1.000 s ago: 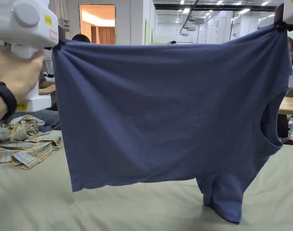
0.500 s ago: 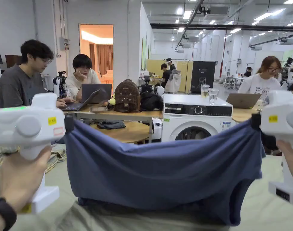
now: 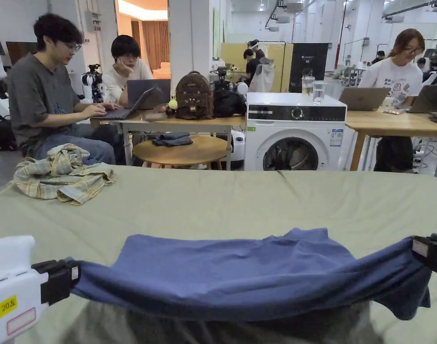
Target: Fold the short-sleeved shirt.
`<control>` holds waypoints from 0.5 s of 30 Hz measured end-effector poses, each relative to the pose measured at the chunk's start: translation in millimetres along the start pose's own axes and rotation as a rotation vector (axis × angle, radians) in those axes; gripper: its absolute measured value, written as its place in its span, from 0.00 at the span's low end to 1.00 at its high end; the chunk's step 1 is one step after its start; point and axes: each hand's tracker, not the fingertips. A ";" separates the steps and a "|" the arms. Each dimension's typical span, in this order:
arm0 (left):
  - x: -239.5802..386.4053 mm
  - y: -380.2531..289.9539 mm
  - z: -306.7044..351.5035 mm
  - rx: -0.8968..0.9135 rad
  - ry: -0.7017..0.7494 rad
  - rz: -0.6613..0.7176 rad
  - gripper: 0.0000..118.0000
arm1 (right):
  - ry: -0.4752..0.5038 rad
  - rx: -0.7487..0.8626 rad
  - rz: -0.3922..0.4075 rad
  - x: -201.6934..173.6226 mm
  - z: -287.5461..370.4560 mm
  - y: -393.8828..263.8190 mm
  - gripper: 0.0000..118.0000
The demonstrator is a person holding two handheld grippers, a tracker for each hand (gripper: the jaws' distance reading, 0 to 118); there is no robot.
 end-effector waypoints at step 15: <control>-35.6 -101.7 -32.1 -0.326 -0.023 0.045 0.02 | -0.016 -0.368 -0.128 26.9 -5.9 -166.1 0.05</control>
